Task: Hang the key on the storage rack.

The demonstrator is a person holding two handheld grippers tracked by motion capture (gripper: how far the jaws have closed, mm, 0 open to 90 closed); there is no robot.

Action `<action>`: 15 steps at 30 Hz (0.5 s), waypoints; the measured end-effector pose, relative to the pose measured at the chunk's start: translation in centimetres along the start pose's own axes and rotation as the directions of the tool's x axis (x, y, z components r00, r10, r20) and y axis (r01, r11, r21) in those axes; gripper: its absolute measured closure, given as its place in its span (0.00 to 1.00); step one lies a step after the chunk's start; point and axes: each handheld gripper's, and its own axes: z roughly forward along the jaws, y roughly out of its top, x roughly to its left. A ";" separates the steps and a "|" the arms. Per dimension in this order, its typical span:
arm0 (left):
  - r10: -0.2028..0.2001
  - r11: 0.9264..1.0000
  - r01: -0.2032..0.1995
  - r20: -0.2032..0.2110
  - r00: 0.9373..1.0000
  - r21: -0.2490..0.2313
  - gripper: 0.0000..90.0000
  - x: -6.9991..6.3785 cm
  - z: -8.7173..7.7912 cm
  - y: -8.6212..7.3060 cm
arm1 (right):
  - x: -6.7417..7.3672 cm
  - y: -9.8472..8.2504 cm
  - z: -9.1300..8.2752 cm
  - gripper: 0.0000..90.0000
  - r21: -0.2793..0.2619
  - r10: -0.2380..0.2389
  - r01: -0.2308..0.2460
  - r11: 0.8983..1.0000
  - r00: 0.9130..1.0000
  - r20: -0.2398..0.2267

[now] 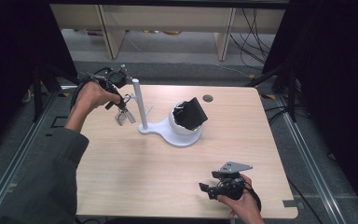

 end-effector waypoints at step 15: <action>-0.008 1.000 0.008 0.022 1.000 0.003 0.80 -0.1 0.5 0.3 | 0.0 0.0 -0.1 0.32 0.001 0.009 -0.009 1.000 1.000 0.009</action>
